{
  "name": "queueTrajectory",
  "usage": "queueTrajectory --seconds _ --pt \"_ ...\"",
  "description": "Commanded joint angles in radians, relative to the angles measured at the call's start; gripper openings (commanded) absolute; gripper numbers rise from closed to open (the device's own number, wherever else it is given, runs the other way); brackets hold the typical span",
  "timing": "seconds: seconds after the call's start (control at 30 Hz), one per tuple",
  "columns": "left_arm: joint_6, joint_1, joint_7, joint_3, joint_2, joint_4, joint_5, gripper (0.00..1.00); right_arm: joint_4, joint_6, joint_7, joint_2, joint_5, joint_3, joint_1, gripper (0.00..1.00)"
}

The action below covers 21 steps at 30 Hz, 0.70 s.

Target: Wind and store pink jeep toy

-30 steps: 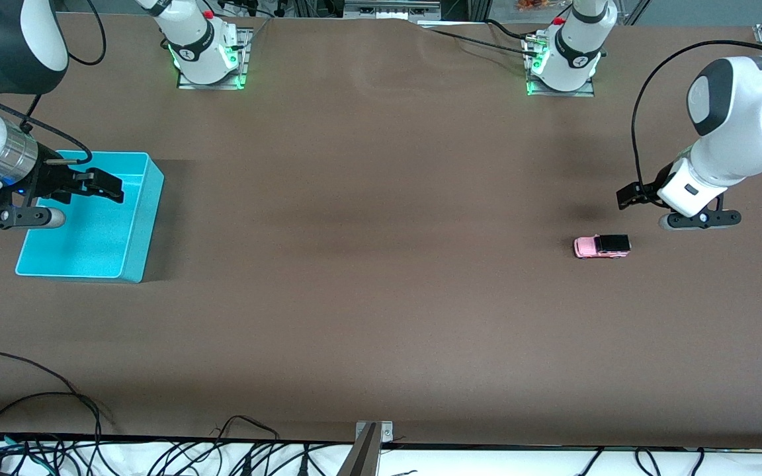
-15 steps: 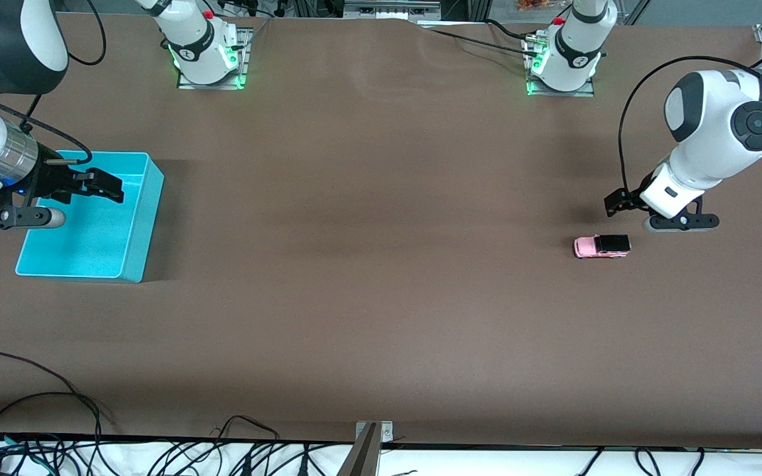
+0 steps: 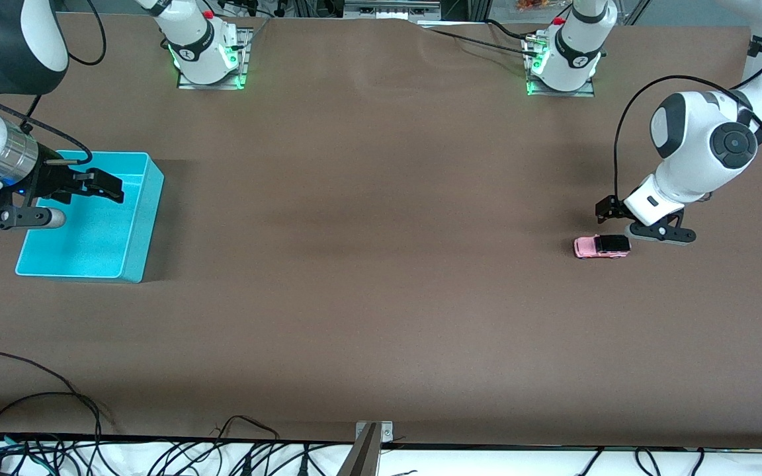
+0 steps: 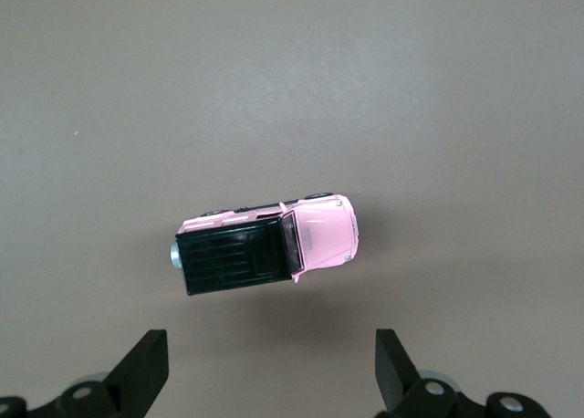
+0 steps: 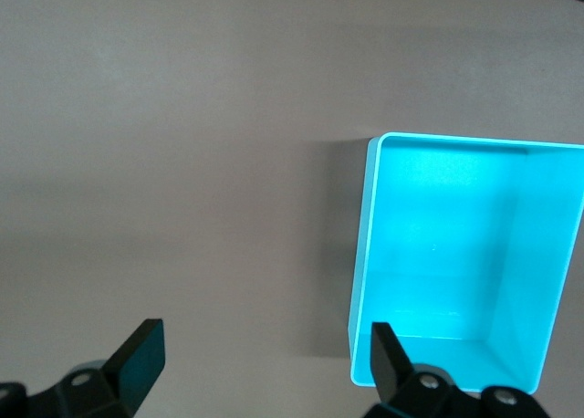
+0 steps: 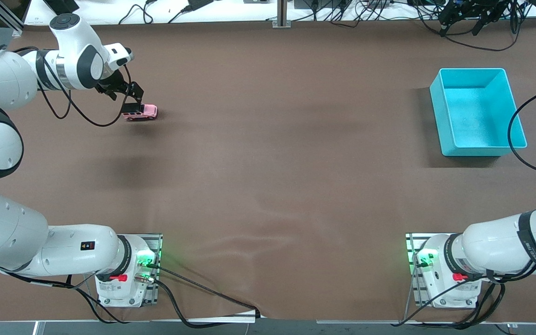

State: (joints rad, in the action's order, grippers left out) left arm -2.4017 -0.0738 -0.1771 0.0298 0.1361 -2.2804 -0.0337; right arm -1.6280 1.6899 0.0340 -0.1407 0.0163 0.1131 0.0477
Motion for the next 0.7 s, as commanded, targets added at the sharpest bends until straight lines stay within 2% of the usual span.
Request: queueTrajectory --seconds 0.0,0.33,0.53,0.67 --pt "-0.039 -0.001 -0.183 -0.005 0.013 0.001 -0.014 1.00 -0.009 0.008 0.003 0.006 0.014 0.003 0.000 1.00" --pt "-0.071 -0.004 -0.404 -0.019 0.062 0.001 -0.023 1.00 -0.009 0.008 0.003 0.006 0.014 0.003 0.000 1.00" --pt "-0.106 -0.012 -0.697 -0.027 0.095 0.002 -0.023 1.00 -0.009 0.008 0.003 0.006 0.014 0.003 0.000 1.00" --pt "-0.139 -0.012 -0.803 -0.027 0.109 0.002 -0.023 1.00 -0.009 0.008 0.003 0.006 0.014 0.003 0.000 1.00"
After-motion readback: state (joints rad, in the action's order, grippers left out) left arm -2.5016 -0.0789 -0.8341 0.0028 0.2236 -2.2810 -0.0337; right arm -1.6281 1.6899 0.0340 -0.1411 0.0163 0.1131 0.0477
